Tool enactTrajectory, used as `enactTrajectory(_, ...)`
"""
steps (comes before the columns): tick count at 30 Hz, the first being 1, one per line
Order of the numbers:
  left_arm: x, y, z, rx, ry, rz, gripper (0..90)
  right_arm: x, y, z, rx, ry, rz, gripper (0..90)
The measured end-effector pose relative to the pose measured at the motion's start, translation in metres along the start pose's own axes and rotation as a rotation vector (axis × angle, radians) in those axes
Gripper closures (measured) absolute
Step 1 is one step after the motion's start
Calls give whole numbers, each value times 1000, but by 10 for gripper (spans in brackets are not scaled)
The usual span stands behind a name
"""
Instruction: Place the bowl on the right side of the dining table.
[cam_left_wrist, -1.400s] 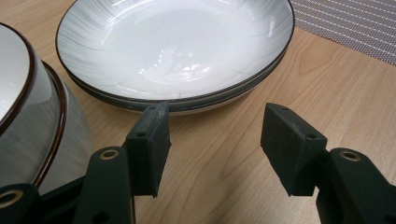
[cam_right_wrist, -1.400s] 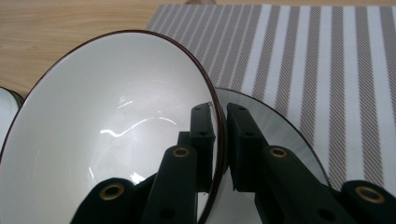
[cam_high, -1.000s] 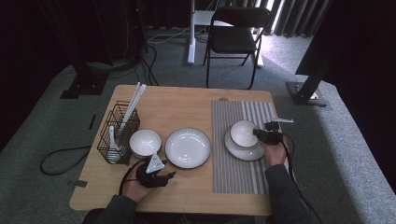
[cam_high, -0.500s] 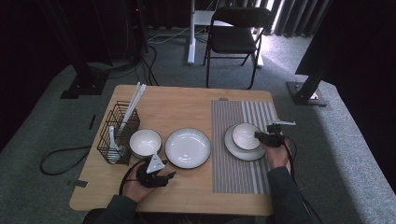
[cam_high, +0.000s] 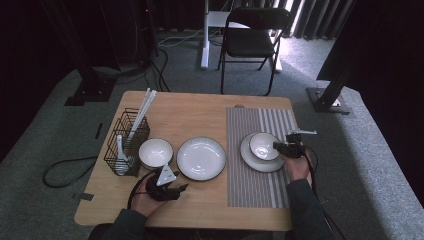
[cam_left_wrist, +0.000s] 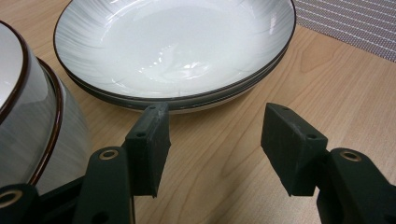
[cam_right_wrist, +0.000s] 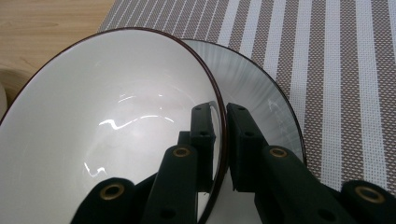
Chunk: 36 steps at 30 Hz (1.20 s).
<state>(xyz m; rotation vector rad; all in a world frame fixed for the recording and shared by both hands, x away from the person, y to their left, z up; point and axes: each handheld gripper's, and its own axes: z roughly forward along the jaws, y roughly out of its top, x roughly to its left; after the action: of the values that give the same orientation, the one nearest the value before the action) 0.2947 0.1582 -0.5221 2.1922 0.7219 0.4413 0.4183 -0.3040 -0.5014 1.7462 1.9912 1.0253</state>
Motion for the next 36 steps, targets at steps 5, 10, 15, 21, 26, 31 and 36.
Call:
enactTrajectory(5,0,0,0,0,-1,0,424,0,-2,1,-2,-6,-3,819)
enactTrajectory(10,0,0,0,0,0,0,423,0,-2,1,0,-5,-1,819)
enactTrajectory(15,0,0,0,0,-1,1,422,0,-2,1,1,-1,3,818)
enactTrajectory(21,0,0,0,0,0,2,421,-1,-3,1,-3,-2,-1,817)
enactTrajectory(26,0,0,0,0,0,1,421,0,-3,1,-3,-6,-14,812)
enactTrajectory(31,0,0,1,0,0,2,420,-2,-2,-3,-17,22,-23,707)
enactTrajectory(36,0,0,1,0,-2,3,420,-1,-1,-6,-18,-2,-65,613)
